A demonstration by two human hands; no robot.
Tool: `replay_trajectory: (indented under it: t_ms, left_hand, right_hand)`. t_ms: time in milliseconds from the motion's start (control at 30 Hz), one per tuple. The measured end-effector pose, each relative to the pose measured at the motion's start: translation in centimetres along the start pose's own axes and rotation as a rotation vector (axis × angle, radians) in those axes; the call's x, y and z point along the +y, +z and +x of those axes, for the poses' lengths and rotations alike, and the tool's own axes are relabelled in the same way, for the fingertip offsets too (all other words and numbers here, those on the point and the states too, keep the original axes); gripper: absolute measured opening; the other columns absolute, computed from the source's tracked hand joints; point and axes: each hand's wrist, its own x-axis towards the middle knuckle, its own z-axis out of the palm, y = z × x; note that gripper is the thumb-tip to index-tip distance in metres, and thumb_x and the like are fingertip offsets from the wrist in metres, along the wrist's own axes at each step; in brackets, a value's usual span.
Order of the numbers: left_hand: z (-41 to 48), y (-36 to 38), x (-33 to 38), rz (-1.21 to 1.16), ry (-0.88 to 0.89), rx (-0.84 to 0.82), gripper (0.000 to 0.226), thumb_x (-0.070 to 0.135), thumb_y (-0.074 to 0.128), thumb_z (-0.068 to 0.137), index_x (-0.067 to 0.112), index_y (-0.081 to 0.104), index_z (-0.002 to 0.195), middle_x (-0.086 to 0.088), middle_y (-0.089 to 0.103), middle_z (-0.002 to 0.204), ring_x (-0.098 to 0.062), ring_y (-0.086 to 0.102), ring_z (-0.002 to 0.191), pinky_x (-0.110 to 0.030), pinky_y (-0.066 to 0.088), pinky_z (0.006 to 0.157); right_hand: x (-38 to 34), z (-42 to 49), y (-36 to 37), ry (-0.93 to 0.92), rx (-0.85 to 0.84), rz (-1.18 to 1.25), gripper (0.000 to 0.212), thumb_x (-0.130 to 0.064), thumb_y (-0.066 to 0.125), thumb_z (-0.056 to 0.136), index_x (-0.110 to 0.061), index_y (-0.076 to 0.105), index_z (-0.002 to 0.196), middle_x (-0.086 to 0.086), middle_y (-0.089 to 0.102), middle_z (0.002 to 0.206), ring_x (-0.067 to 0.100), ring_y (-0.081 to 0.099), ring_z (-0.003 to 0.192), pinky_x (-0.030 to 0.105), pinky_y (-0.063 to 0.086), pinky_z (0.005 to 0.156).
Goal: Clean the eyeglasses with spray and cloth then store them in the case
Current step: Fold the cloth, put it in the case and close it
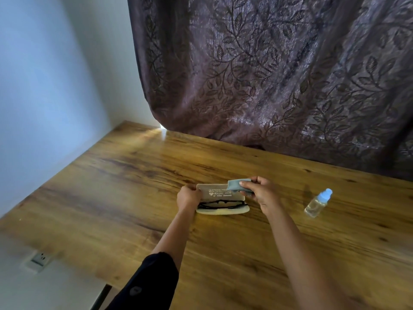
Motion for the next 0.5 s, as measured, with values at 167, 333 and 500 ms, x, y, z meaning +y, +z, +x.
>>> replay_trajectory:
  t_ms: [167,333,500]
  left_hand:
    - [0.35,0.08,-0.45,-0.101,-0.003,0.038,0.018,0.016,0.057,0.088,0.014,0.066,0.104,-0.009,0.066,0.108,-0.022,0.06,0.093,-0.028,0.048,0.076]
    - [0.05,0.15,-0.52,-0.193,0.047,0.046,0.016,0.014,0.055,0.09,0.015,0.068,0.099,-0.004,0.064,0.097,-0.018,0.058,0.088,-0.027,0.047,0.077]
    - [0.14,0.37,-0.86,-0.231,0.09,0.032,0.02,0.009,0.053,0.091,0.013,0.07,0.101,-0.002,0.069,0.098,-0.012,0.06,0.084,-0.021,0.044,0.068]
  right_hand:
    - [0.08,0.06,-0.43,0.0,0.008,0.026,0.016,0.004,0.064,0.08,-0.005,0.053,0.074,0.009,0.059,0.081,0.017,0.062,0.073,0.02,0.056,0.053]
    - [-0.02,0.2,-0.89,0.002,0.043,0.009,0.014,0.001,0.066,0.08,-0.006,0.054,0.075,0.009,0.06,0.083,0.017,0.062,0.076,0.022,0.056,0.055]
    - [0.57,0.27,-0.82,-0.048,0.132,-0.187,0.014,-0.003,0.068,0.079,-0.011,0.057,0.075,0.009,0.062,0.087,0.019,0.064,0.081,0.027,0.059,0.06]
